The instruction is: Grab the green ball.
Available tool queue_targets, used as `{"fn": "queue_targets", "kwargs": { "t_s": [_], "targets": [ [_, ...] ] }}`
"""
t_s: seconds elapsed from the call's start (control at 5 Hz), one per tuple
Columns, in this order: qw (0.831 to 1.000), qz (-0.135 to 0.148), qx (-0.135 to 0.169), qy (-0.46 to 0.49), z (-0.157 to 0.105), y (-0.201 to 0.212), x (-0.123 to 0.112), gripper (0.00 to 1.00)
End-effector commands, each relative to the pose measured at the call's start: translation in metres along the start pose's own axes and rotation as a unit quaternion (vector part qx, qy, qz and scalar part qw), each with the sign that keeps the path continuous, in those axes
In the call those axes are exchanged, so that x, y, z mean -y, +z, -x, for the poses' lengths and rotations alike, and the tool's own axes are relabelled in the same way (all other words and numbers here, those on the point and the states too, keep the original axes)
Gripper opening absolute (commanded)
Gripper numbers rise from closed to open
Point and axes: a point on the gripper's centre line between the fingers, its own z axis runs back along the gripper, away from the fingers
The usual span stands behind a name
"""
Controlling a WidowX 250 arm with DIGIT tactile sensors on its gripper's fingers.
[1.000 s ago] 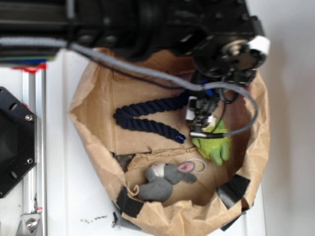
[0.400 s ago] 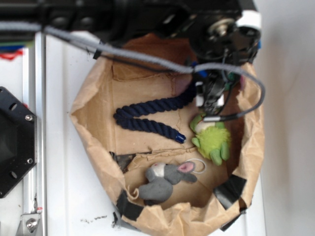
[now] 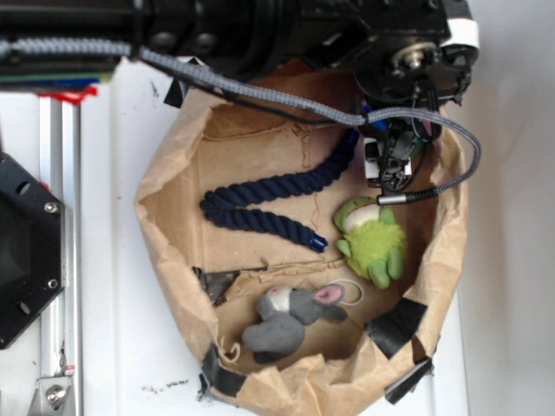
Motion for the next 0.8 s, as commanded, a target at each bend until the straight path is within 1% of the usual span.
{"fn": "queue_targets", "kwargs": {
  "t_s": [0.0,0.2,0.6],
  "targets": [
    [0.999,-0.034,0.014,-0.019,-0.0068,0.0044,0.0002,1.00],
    [0.999,-0.028,0.011,-0.030,-0.0010,0.0089,0.0026,1.00],
    [0.999,-0.028,0.011,-0.030,-0.0010,0.0089,0.0026,1.00]
  ]
}}
